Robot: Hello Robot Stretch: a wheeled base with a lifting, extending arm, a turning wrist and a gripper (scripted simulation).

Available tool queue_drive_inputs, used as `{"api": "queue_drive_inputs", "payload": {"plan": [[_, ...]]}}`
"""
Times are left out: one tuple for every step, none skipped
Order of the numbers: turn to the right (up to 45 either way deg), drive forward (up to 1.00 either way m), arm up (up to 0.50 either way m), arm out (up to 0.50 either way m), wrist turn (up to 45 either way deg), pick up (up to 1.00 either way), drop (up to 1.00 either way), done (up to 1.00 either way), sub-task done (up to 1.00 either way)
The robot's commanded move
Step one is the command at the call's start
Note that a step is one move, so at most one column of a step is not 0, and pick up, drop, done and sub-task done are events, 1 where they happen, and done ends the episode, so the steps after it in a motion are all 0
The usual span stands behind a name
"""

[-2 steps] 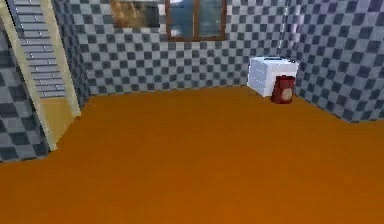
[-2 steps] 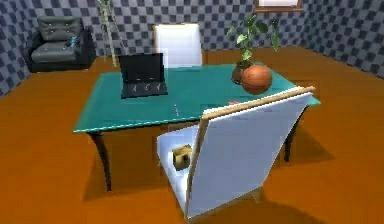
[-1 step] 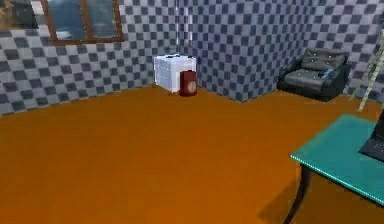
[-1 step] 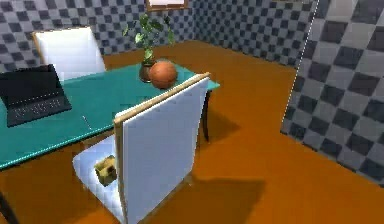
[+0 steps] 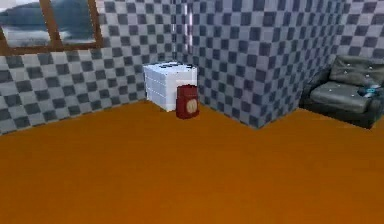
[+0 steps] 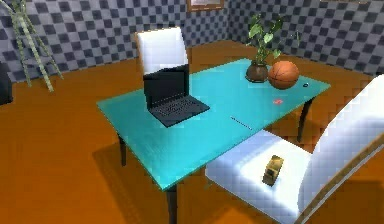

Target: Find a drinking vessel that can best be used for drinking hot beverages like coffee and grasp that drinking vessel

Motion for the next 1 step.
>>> {"api": "queue_drive_inputs", "payload": {"plan": [[6.0,0.0,0.0,0.0,0.0,0.0,0.0,0.0,0.0]]}}
